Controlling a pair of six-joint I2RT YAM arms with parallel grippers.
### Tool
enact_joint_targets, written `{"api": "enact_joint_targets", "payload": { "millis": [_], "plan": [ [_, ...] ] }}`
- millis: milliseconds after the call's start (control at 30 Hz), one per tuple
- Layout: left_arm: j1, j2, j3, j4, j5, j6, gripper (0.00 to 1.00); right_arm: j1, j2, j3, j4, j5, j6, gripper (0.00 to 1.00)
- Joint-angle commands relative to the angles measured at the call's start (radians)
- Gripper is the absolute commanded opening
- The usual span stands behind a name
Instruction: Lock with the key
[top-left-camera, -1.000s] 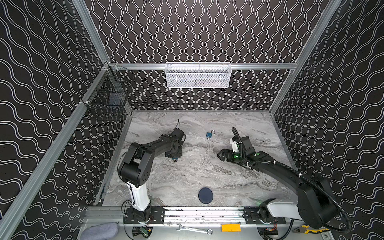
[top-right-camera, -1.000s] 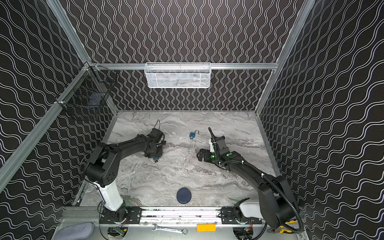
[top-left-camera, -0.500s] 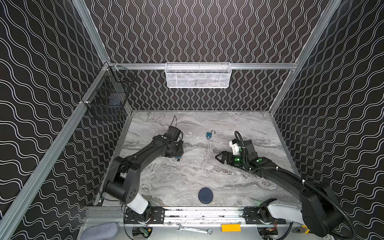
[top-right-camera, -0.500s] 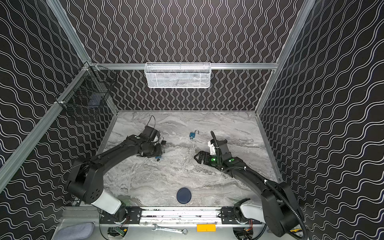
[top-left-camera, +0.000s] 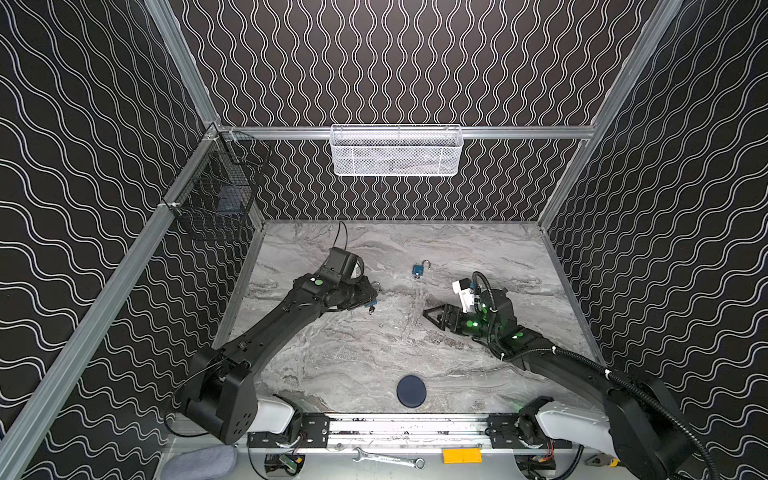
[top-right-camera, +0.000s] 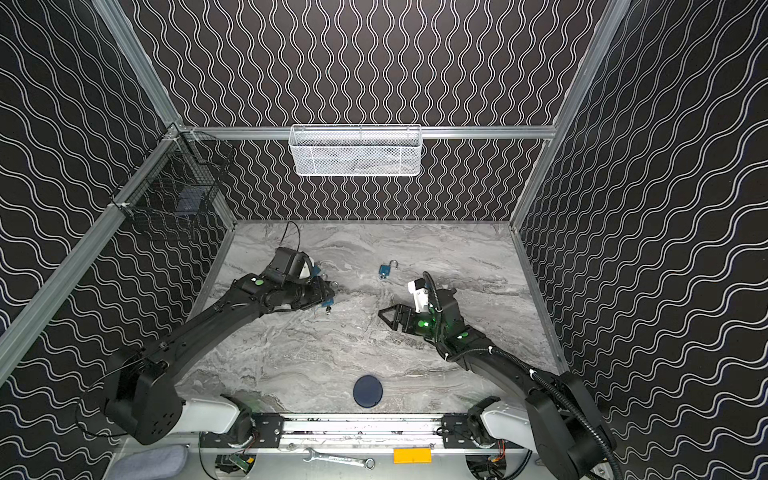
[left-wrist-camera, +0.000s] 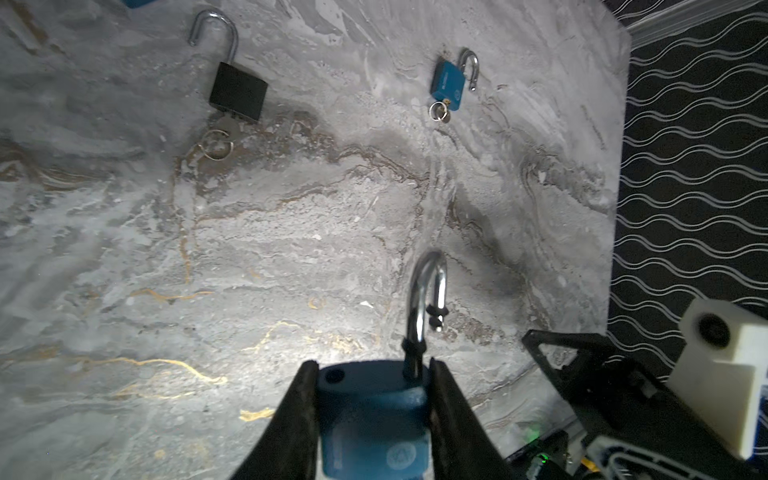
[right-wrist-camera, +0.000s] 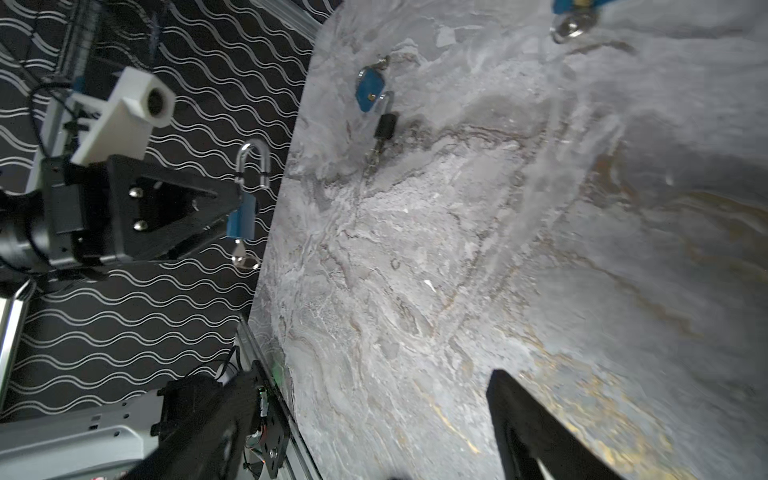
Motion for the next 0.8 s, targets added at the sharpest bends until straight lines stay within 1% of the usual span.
{"api": "enact_joint_targets", "payload": {
  "millis": [0, 33, 67, 167, 300, 367, 467, 600, 767],
  "plan": [
    [-0.018, -0.007, -0.008, 0.114, 0.017, -0.109, 0.27, 0.073, 0.008, 0.022, 0.109, 0.121, -0.013, 0.84],
    [-0.026, -0.008, -0.017, 0.132, 0.016, -0.129, 0.28, 0.102, 0.016, 0.025, 0.125, 0.167, -0.017, 0.82],
    [-0.033, -0.011, -0.028, 0.156, 0.016, -0.152, 0.28, 0.128, 0.021, 0.018, 0.149, 0.228, -0.010, 0.77],
    [-0.046, -0.009, -0.040, 0.195, 0.033, -0.184, 0.27, 0.197, 0.045, -0.042, 0.315, 0.367, 0.005, 0.73],
    [-0.060, -0.007, -0.033, 0.208, 0.045, -0.207, 0.27, 0.253, 0.112, -0.032, 0.402, 0.461, -0.004, 0.66],
    [-0.066, -0.004, -0.045, 0.239, 0.059, -0.229, 0.27, 0.279, 0.158, -0.013, 0.441, 0.475, -0.022, 0.64],
    [-0.078, 0.012, -0.045, 0.249, 0.060, -0.241, 0.27, 0.306, 0.209, 0.013, 0.488, 0.491, -0.024, 0.58],
    [-0.092, 0.007, -0.066, 0.289, 0.058, -0.268, 0.25, 0.328, 0.248, 0.040, 0.529, 0.501, -0.028, 0.55],
    [-0.095, 0.002, -0.054, 0.276, 0.050, -0.263, 0.25, 0.339, 0.278, 0.067, 0.547, 0.490, -0.038, 0.54]
  ]
}}
